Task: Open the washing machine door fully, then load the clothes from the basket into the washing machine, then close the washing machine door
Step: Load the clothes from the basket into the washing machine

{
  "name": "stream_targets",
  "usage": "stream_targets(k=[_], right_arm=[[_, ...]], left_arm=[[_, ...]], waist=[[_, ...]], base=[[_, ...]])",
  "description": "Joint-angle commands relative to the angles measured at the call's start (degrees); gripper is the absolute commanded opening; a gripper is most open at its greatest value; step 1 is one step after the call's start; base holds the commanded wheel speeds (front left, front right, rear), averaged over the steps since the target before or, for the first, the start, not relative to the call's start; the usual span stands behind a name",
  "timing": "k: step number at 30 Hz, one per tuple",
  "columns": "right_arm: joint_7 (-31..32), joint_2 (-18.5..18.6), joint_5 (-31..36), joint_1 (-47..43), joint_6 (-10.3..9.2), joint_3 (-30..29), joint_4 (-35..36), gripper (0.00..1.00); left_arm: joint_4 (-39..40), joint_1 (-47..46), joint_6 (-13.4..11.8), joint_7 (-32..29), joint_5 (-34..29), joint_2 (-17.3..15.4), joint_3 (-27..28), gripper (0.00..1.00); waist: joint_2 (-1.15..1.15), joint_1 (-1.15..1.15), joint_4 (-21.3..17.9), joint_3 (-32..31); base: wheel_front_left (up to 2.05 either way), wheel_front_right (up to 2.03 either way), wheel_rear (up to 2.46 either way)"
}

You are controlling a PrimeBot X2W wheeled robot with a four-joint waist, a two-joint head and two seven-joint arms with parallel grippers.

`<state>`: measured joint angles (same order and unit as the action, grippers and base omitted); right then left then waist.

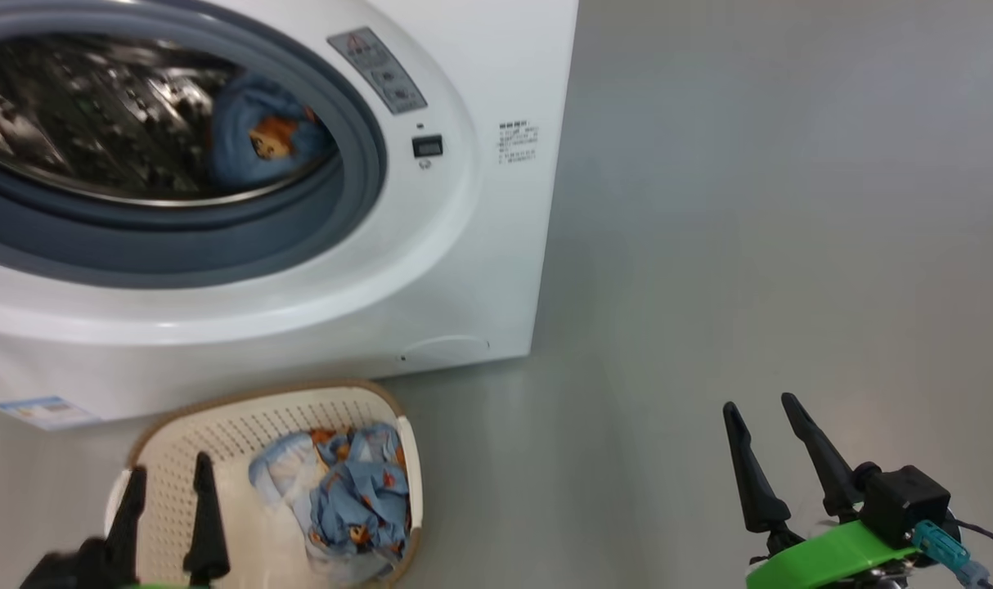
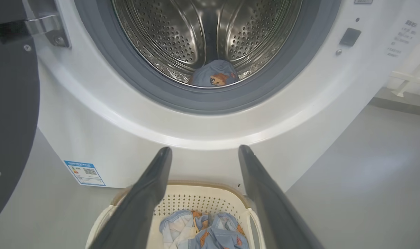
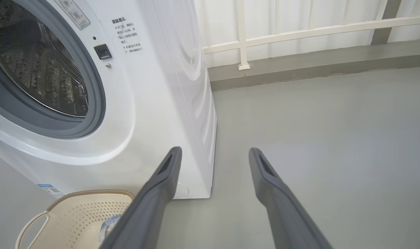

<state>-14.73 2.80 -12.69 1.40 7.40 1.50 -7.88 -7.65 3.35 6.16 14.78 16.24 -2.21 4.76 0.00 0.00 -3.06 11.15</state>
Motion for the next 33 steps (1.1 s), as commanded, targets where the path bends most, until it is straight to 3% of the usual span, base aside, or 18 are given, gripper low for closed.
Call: stream_targets(k=[1,6,7,14,23,33], right_arm=[[-0.3,0.1,-0.2,2.3,0.09,2.2,1.8,1.0],[-0.3,0.1,-0.1,4.6,0.09,2.7,2.8,1.0],[-0.3,0.1,0.3,6.0,0.09,3.0,3.5,1.0],[-0.3,0.1,0.4,9.3,0.09,4.1,5.0,1.0],[-0.3,0.1,-0.7,11.0,0.09,4.6,6.6,1.0],[-0.3,0.1,-3.1,12.7,0.09,6.1,7.7,1.0]], left_arm=[[-0.3,-3.8,0.6,0.2,0.8,-0.7,1.0,1.0],[-5.6,-9.2,1.2,0.2,1.1,-0.7,-1.4,1.0],[-10.2,-13.2,1.3,0.2,1.6,-1.3,-3.5,1.0],[-19.0,-22.0,1.3,0.2,6.4,-5.8,-8.2,1.0],[-27.8,-28.4,1.3,0.2,11.4,-10.2,-11.2,1.0],[-38.3,-35.3,1.3,-0.1,20.1,-15.7,-23.4,1.0]], waist=[[0.0,0.0,-0.6,5.3],[0.0,0.0,-1.4,12.1],[0.0,0.0,-2.1,16.3],[0.0,0.0,-4.6,24.6],[0.0,0.0,-7.5,31.1],[0.0,0.0,-9.8,36.5]], base=[[0.0,0.0,0.0],[0.0,0.0,0.0],[0.0,0.0,0.0],[0.0,0.0,0.0],[0.0,0.0,0.0],[0.0,0.0,0.0]])
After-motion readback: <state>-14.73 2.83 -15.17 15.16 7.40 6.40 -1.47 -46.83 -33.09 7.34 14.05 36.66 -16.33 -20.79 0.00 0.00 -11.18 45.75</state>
